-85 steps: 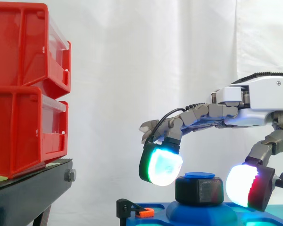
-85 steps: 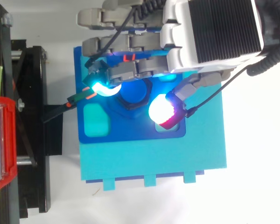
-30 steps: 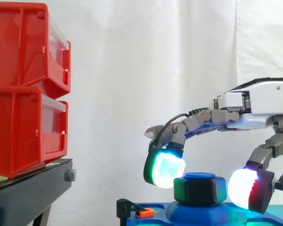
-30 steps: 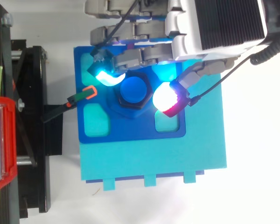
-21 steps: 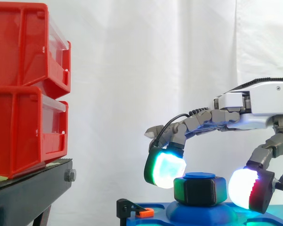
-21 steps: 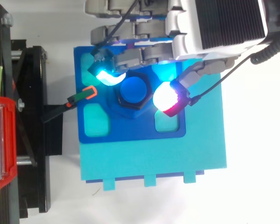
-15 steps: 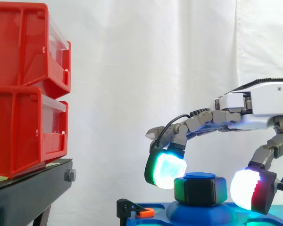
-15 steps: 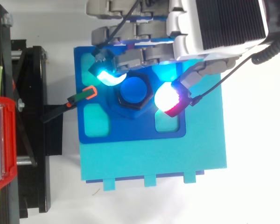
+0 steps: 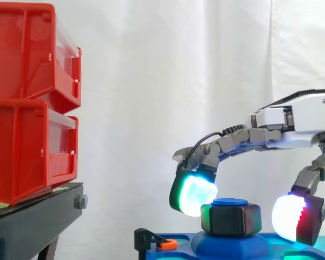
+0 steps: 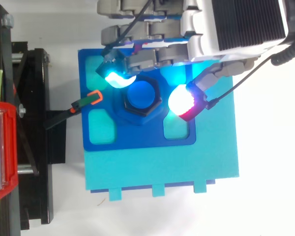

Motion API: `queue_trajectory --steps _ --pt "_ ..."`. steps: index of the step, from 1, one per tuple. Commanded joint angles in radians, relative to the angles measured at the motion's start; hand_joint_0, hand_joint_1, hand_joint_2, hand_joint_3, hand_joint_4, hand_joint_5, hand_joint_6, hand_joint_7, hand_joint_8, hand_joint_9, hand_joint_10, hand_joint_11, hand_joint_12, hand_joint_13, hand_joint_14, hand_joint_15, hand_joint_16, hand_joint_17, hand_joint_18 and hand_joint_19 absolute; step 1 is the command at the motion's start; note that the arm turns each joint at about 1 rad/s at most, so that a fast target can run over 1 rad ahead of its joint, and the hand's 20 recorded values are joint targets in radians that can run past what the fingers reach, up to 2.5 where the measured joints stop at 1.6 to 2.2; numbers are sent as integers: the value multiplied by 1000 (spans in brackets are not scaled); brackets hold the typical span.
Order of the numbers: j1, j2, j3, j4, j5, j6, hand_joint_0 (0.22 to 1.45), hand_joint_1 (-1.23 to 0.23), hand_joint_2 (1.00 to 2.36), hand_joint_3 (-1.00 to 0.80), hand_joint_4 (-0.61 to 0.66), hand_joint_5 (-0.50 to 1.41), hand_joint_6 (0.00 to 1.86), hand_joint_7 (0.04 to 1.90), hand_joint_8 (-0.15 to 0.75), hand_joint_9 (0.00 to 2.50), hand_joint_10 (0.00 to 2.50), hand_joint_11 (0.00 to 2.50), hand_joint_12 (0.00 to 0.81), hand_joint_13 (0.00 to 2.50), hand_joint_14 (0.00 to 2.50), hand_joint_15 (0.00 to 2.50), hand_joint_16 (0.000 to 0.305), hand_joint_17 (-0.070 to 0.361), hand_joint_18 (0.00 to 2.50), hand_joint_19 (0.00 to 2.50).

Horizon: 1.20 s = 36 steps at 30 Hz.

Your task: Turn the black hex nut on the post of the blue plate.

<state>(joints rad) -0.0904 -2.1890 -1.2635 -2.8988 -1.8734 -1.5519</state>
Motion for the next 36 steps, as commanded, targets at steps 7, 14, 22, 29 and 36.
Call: queue_trajectory --steps 7,14,22,29,36 --pt "-3 2 0 -20 0 -20 427 -656 1000 -500 150 -283 501 866 26 25 326 303 238 62 2 58 37 84 164 250" --pt "-3 9 0 -34 0 -27 428 -648 1000 -500 156 -281 501 870 25 24 341 294 238 61 1 57 37 83 169 245" --pt "-8 22 1 -74 0 -54 429 -645 1000 -500 158 -281 501 866 24 21 359 295 237 60 2 53 37 83 166 253" --pt "-9 28 0 -80 0 -66 429 -644 1000 -500 157 -281 501 868 26 20 382 294 236 60 1 58 37 83 166 247" --pt "-9 35 0 -82 0 -68 429 -643 1000 -500 159 -280 500 871 27 19 400 293 235 60 2 67 37 83 167 246"
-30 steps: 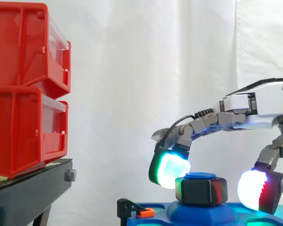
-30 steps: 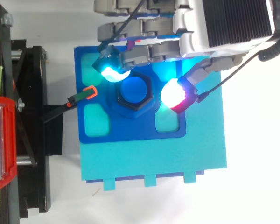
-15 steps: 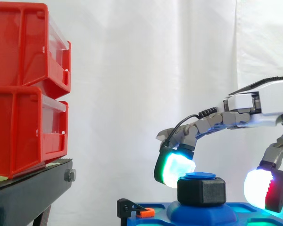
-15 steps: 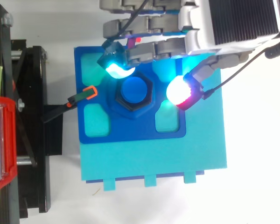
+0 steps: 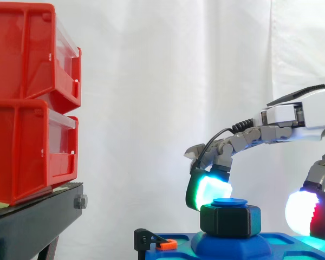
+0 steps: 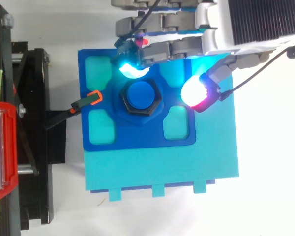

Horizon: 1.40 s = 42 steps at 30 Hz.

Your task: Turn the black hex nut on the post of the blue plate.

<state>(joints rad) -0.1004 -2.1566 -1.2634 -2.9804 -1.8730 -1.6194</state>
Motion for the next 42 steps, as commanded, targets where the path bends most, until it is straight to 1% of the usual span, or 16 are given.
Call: queue_trajectory --steps 1,15,25,34,35,38,42 --pt "-1 3 1 0 0 -1 429 -643 1000 -500 157 -281 501 869 27 21 397 287 235 61 2 59 37 82 166 252" --pt "-1 17 1 -20 0 -1 431 -642 1000 -500 163 -279 500 874 26 17 424 290 232 63 0 61 36 82 165 254" --pt "-1 23 1 -35 2 -13 432 -638 1000 -500 168 -277 500 877 26 10 480 284 231 60 2 60 36 81 166 261" --pt "-1 44 1 -45 0 -16 431 -635 1000 -500 175 -274 500 882 24 9 510 250 232 61 2 60 36 82 165 254" --pt "-1 55 -1 -54 2 -16 431 -634 1000 -500 176 -274 500 882 25 7 521 261 232 60 1 61 36 81 165 254" --pt "-1 69 1 -63 0 -16 431 -633 1000 -500 177 -274 500 883 25 6 528 256 232 61 0 62 36 81 165 262" --pt "-2 76 1 -68 3 -11 432 -631 1000 -500 178 -273 500 883 26 5 545 259 231 61 1 66 36 81 163 262"
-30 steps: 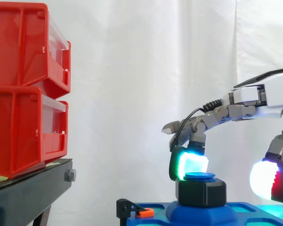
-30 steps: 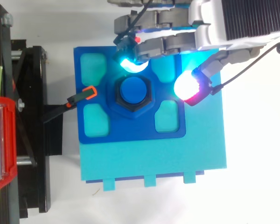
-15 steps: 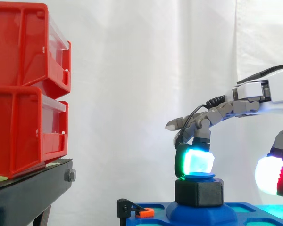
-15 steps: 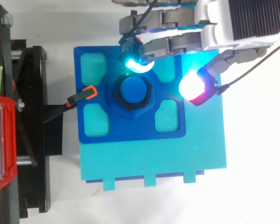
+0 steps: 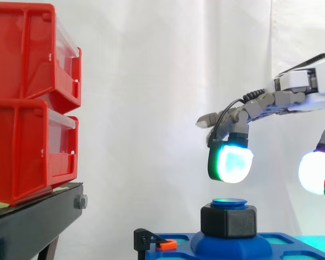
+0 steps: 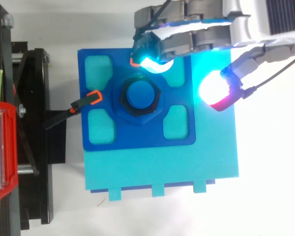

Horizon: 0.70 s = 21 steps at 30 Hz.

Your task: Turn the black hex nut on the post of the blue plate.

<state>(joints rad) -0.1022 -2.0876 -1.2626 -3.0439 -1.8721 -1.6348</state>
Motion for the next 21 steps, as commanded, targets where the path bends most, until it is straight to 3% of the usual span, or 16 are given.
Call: queue_trajectory --steps 1,8,12,21 --pt "-1 9 0 -6 2 6 431 -631 1000 -500 180 -273 500 886 26 5 550 256 231 60 2 70 36 81 163 255" --pt "3 9 11 4 2 41 430 -626 1000 -500 184 -270 500 883 25 8 541 235 230 61 0 62 36 81 163 260" --pt "16 9 11 46 22 61 427 -626 1000 -500 183 -271 500 884 25 8 506 234 234 57 0 60 36 82 165 254" --pt "45 8 9 76 47 59 417 -606 1000 -500 192 -270 500 886 32 5 513 212 240 57 2 54 37 84 166 252"
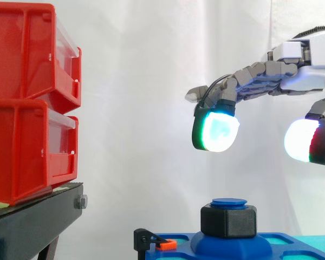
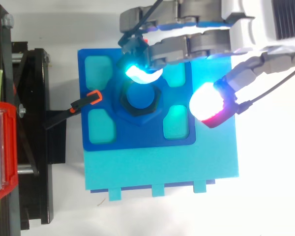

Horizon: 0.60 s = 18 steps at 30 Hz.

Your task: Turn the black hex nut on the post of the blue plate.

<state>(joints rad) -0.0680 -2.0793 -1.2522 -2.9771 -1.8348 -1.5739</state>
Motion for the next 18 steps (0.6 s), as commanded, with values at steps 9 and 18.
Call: queue_trajectory --steps 9,18 --pt "27 -24 -1 36 17 2 410 -594 1000 -500 195 -269 500 884 35 3 521 192 244 56 1 58 39 87 165 251" --pt "42 -28 -3 56 35 2 410 -608 1000 -500 191 -270 500 879 39 0 570 213 243 53 2 61 38 86 164 248"
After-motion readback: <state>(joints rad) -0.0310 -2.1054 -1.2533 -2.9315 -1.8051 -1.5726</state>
